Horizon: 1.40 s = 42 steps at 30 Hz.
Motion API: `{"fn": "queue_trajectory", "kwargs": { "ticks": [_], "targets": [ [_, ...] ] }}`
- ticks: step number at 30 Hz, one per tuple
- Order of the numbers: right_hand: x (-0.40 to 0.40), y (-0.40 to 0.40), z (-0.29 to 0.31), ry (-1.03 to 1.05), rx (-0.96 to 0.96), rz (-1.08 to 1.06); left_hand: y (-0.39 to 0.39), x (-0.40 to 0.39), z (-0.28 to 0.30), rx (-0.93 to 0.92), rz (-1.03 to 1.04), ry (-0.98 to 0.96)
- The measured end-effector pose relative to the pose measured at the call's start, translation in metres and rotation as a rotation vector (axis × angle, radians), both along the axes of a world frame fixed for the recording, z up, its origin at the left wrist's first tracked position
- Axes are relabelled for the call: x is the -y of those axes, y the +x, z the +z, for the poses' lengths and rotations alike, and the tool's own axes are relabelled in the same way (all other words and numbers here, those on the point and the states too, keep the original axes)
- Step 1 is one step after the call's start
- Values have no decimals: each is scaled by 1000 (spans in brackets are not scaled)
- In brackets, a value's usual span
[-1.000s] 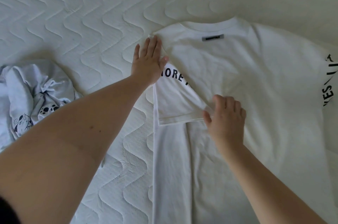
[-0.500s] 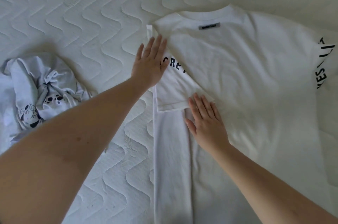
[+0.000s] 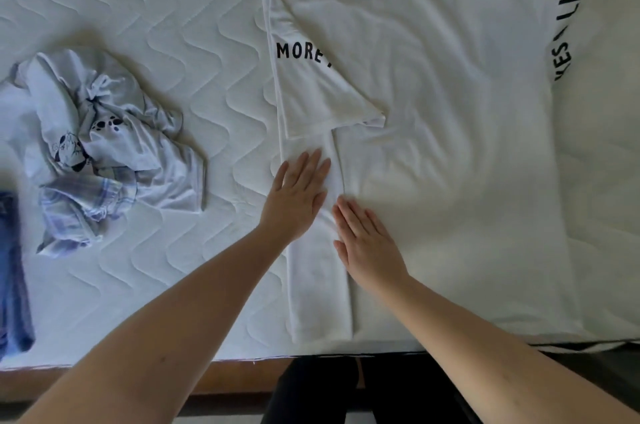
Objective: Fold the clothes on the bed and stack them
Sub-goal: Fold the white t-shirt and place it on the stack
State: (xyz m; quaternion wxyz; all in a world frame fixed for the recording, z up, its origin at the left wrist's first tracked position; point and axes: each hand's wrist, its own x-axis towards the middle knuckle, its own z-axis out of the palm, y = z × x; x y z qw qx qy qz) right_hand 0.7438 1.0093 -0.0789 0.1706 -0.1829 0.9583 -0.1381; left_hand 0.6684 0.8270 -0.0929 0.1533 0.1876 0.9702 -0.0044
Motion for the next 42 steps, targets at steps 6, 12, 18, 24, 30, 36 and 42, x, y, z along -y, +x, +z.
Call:
{"fn": "queue_trajectory", "kwargs": {
  "ticks": [6, 12, 18, 24, 30, 36, 42],
  "targets": [
    [11, 62, 9, 25, 48, -34, 49, -7, 2, 46, -10, 29],
    [4, 132, 22, 37, 168, 11, 121, -1, 7, 122, -88, 50],
    [-4, 163, 45, 76, 315, 110, 210, 10, 30, 337, -208, 5],
    [-31, 142, 72, 47, 198, -59, 193, -9, 60, 470, -183, 8],
    [-98, 61, 68, 58, 79, -437, 111, -52, 61, 457, -116, 119],
    [-169, -8, 51, 64, 70, -612, 15, -127, 51, 409, -71, 238],
    [-221, -49, 39, 44, 116, -775, -81, -219, 55, 317, -33, 350]
  ]
}}
